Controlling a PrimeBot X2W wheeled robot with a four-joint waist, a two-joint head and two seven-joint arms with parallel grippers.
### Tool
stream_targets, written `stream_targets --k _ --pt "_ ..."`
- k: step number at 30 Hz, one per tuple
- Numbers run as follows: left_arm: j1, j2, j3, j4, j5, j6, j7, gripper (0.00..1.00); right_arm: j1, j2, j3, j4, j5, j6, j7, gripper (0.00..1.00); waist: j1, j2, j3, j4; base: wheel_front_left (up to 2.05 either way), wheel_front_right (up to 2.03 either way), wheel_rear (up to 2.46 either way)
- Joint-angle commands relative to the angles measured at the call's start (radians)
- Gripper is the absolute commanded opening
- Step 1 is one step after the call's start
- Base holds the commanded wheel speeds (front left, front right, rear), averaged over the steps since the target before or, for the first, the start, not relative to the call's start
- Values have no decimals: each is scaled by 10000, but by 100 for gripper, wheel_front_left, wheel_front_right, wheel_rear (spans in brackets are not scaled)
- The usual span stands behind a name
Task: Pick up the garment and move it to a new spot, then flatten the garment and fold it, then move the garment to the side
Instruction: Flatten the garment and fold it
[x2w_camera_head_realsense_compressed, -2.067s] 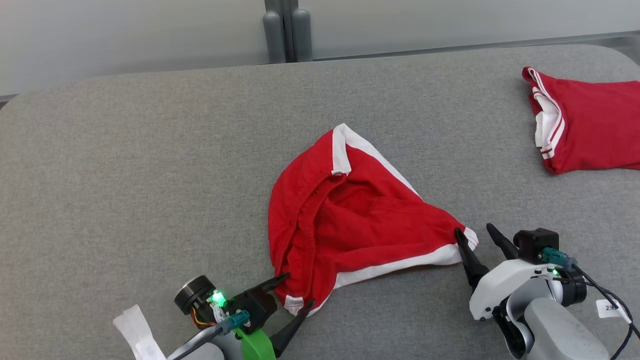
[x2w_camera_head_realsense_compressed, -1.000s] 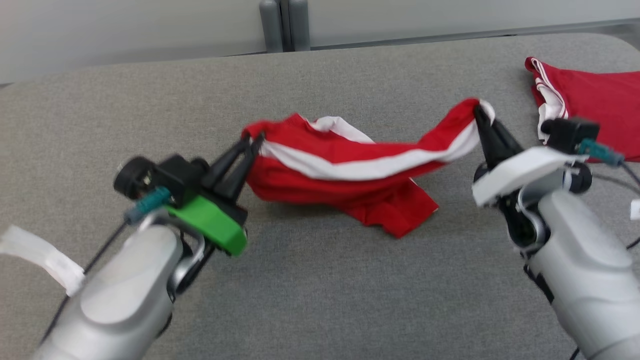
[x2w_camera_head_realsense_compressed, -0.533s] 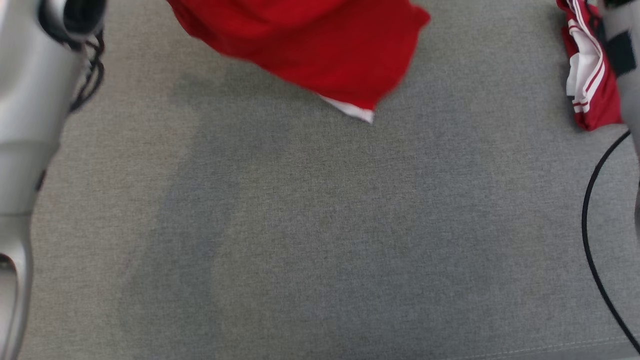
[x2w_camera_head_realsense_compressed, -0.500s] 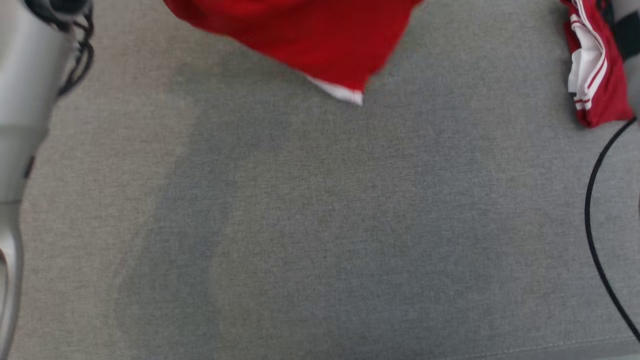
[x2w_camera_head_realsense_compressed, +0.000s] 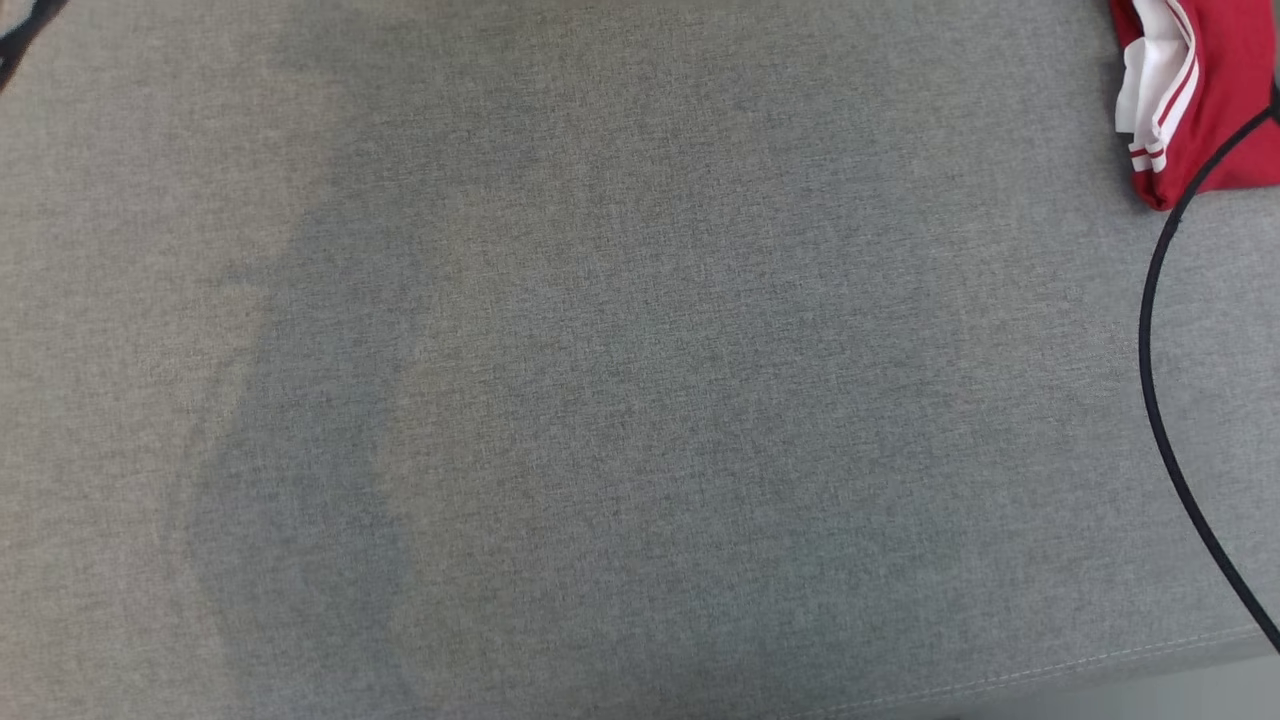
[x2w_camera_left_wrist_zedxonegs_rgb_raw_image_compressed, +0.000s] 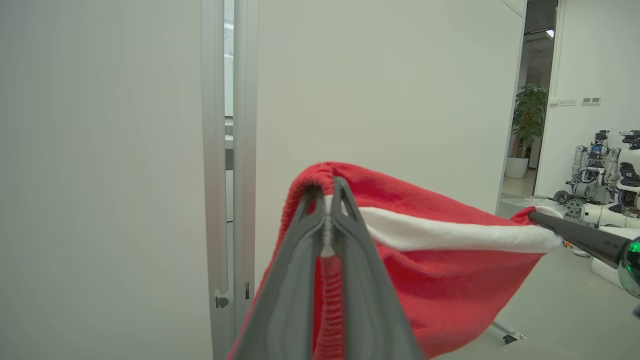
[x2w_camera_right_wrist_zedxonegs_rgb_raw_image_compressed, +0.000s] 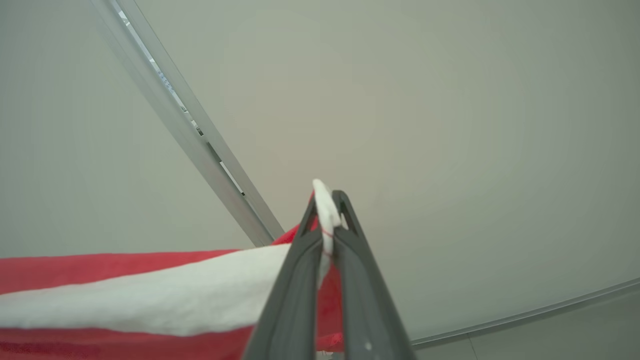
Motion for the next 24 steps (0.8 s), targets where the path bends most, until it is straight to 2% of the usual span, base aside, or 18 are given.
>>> stream_targets --k 1,7,11,18,24 --pt "361 125 -161 19 -172 -27 -95 0 331 -17 22 134 109 -7 -134 0 -2 0 73 5 0 0 0" --pt "1931 401 -542 -536 -472 -26 -297 0 1665 55 329 28 516 -7 -532 0 -2 0 -70 25 0 0 0" --pt "3964 555 369 -1591 3 -14 -285 0 3301 -163 598 -602 1072 -7 -734 0 -2 0 -490 52 0 0 0" --pt "8465 -39 2238 -3450 1315 92 -297 0 6932 -860 1175 -2174 2243 -14 -740 0 -2 0 -1334 207 0 0 0" --pt "11440 -572 2961 -4569 2436 72 -300 0 9732 -1389 1323 -3655 3173 -16 -853 0 -2 0 -1937 299 0 0 0"
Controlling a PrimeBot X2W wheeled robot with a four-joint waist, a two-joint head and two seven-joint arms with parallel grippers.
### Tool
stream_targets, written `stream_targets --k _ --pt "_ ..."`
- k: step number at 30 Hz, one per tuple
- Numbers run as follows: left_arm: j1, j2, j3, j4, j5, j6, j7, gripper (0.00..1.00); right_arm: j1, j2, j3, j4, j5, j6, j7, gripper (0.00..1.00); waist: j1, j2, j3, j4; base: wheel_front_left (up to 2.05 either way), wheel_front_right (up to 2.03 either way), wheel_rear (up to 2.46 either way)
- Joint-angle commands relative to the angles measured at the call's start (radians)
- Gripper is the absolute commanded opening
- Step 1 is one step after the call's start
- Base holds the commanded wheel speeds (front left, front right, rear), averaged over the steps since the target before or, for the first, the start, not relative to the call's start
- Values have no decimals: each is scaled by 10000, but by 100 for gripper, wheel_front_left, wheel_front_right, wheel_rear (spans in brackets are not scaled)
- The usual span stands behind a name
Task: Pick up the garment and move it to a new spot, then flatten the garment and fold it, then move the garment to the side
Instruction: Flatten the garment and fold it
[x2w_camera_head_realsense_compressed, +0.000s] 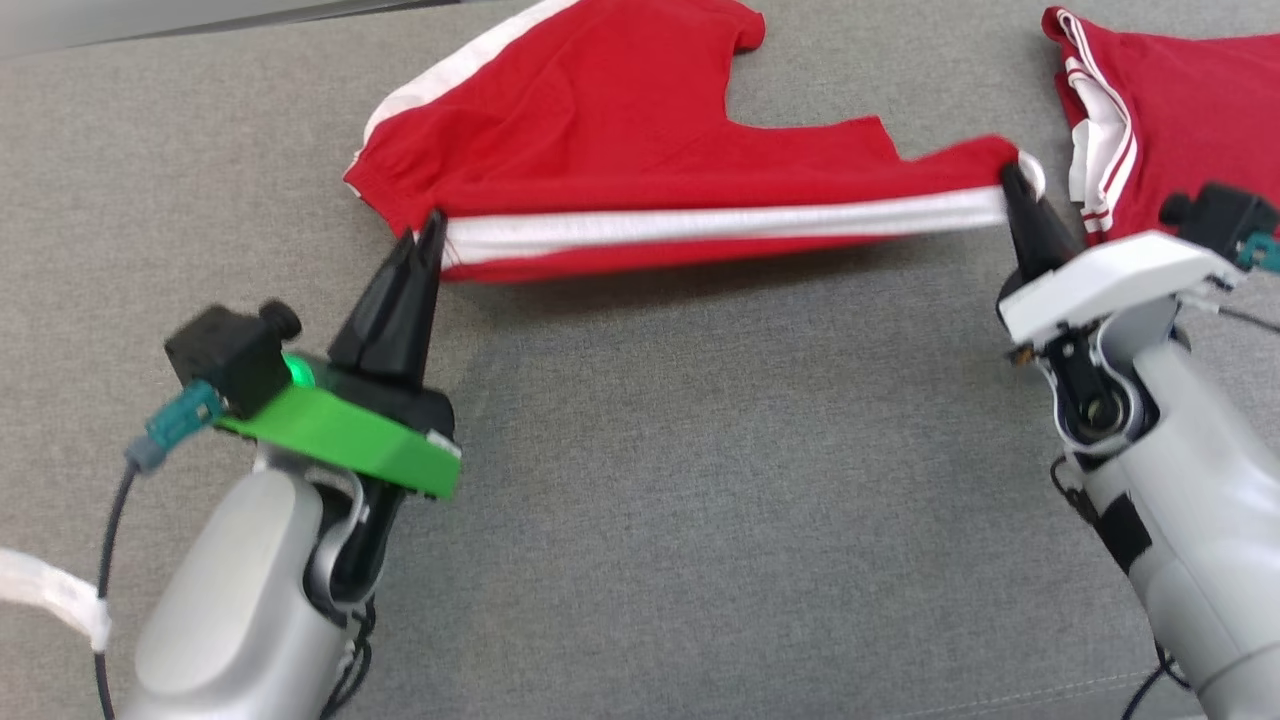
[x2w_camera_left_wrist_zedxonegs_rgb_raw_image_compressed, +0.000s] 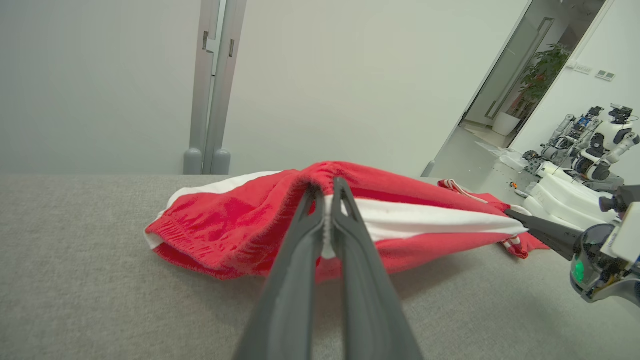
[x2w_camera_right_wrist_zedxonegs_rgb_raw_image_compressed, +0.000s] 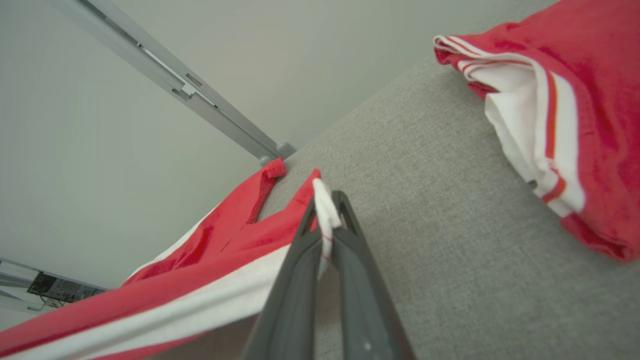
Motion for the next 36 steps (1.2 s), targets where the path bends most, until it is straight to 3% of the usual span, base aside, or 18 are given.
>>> stream_targets --k 1,12,21,27,36 --pt "523 21 245 -190 254 21 -50 0 566 -197 -91 -205 206 -27 -103 0 1 -1 -430 96 0 0 0" --pt "4510 -627 416 -1093 1289 -24 -52 0 4906 -857 -744 -2389 920 -34 -154 0 1 -1 -1314 399 0 0 0" --pt "5554 -1008 303 -1271 1628 -46 -53 0 7268 -610 -2121 -4273 694 -34 117 0 1 -1 -1616 707 0 0 0" --pt "5015 -1058 -94 -1445 1819 -54 -51 0 6866 -244 -2949 -4763 -78 -26 797 0 1 -1 -1636 857 0 0 0" --pt "3573 -1014 -491 -1335 1607 -59 -42 0 4304 449 -3594 -4441 -1607 -20 2160 0 1 -1 -1226 1309 0 0 0"
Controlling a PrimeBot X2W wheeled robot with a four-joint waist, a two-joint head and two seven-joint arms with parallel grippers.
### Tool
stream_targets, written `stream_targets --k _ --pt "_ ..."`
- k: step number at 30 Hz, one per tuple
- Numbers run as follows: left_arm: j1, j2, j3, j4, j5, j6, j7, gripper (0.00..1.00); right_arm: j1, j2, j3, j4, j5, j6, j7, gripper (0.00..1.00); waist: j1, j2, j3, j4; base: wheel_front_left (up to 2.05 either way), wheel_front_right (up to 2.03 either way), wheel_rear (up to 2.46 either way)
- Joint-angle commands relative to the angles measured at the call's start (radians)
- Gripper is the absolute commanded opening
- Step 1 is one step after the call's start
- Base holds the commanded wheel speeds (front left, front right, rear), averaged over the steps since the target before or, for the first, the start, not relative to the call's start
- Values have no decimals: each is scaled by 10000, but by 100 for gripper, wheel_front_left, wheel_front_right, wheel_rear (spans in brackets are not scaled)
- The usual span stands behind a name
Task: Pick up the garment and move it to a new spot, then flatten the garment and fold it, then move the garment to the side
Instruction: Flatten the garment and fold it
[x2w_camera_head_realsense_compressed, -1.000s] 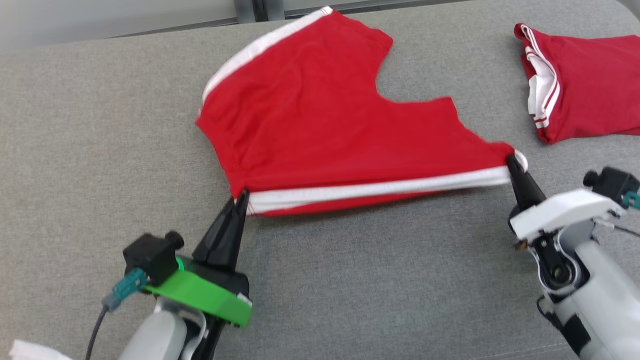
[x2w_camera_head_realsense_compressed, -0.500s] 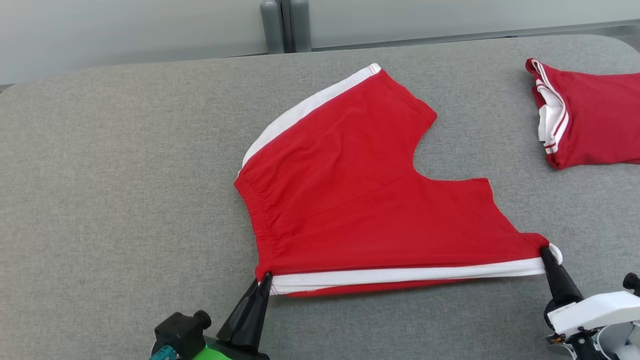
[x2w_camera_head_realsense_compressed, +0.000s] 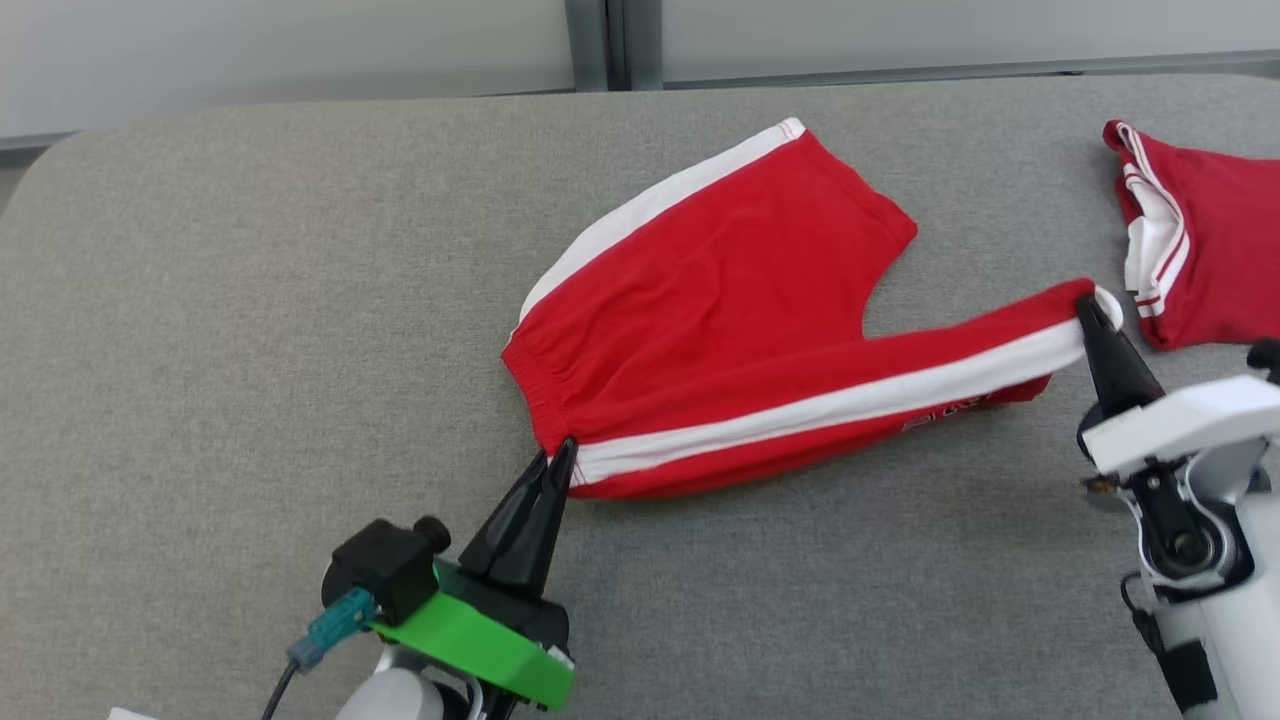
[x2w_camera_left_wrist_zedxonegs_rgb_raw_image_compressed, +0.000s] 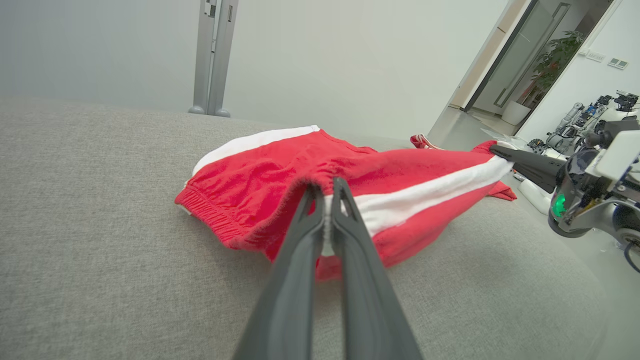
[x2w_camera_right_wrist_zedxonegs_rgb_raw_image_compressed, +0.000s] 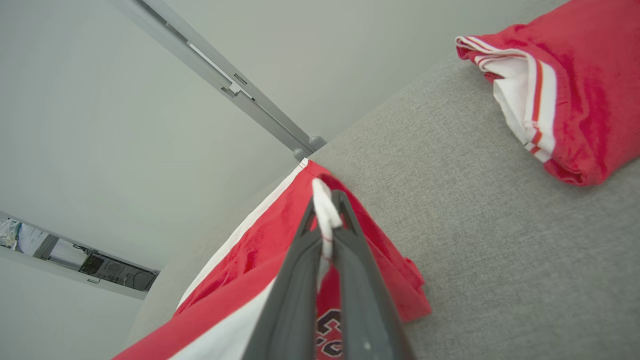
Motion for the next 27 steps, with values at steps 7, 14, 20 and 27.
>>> stream_targets --k 7,14,20,27 --pt "-1721 -189 -108 547 -325 21 -29 0 -2836 367 -372 1499 -1229 -7 820 0 1 -1 811 812 0 0 0" --pt "-3329 -637 -326 1455 -597 21 -29 0 -5437 537 -784 3782 -2283 -7 1005 0 1 -1 1627 1446 0 0 0" --pt "-4299 -1026 -437 2320 -906 21 -30 0 -7268 340 -994 5765 -3298 -7 515 0 1 -1 2109 2033 0 0 0" --pt "-4809 -1200 -681 3029 -935 20 -30 71 -8617 355 -829 7782 -4113 -7 -217 100 1 -1 2290 2254 0 0 0"
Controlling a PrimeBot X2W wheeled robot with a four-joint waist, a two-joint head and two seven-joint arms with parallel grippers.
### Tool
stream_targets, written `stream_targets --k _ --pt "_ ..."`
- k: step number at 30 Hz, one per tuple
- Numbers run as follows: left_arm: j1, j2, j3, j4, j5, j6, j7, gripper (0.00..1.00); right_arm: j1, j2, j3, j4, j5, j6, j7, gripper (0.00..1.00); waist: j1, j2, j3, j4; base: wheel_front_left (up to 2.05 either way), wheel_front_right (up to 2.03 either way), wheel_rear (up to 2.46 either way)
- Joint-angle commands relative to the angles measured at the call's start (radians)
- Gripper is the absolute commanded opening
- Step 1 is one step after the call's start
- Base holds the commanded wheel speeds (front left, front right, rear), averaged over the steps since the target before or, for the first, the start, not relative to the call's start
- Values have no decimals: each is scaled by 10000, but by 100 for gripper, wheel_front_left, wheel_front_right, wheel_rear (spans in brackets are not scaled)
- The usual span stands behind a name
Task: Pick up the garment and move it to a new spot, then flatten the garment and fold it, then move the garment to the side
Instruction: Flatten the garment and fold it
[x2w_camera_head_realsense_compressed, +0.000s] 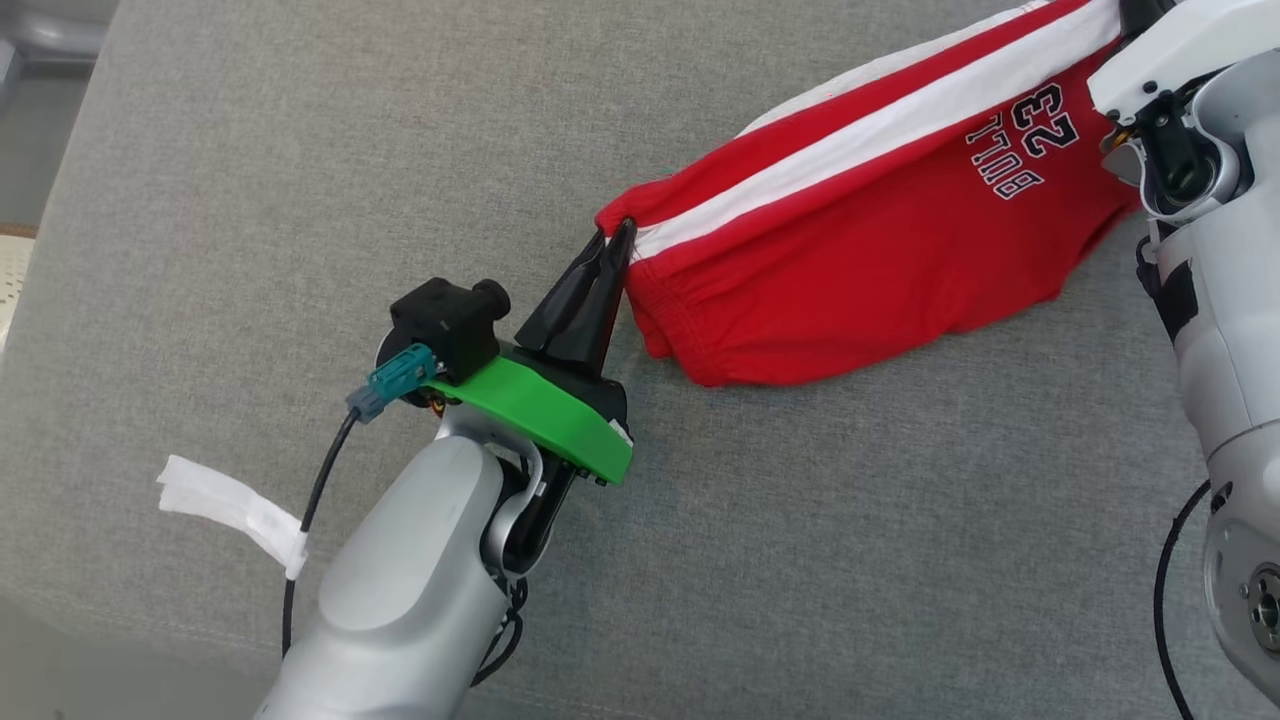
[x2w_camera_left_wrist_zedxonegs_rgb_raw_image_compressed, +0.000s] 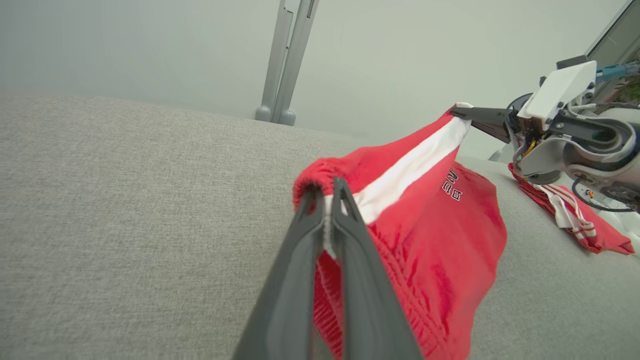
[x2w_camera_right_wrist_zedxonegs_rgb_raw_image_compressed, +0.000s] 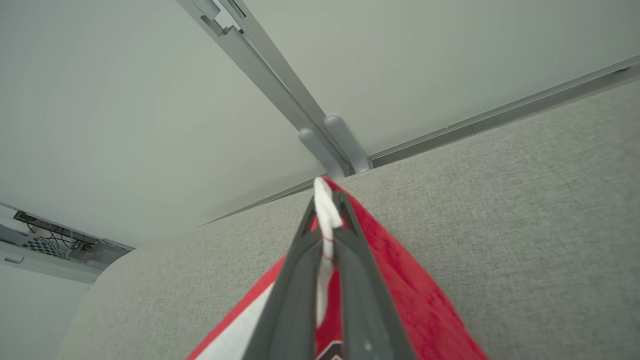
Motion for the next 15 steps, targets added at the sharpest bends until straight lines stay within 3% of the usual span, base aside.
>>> stream_targets --k 1,7,15 --pt "-245 -8 -1 100 49 20 -26 100 -184 -9 3 232 -79 -7 -188 100 -1 0 102 106 0 0 0" --pt "-143 -26 216 391 287 20 -26 100 -69 -140 477 702 -47 -7 -501 100 -1 0 -110 -53 0 0 0" --pt "1131 226 1749 -89 1333 20 -25 100 1149 -910 2006 202 109 -7 -382 100 -1 0 -550 -176 0 0 0"
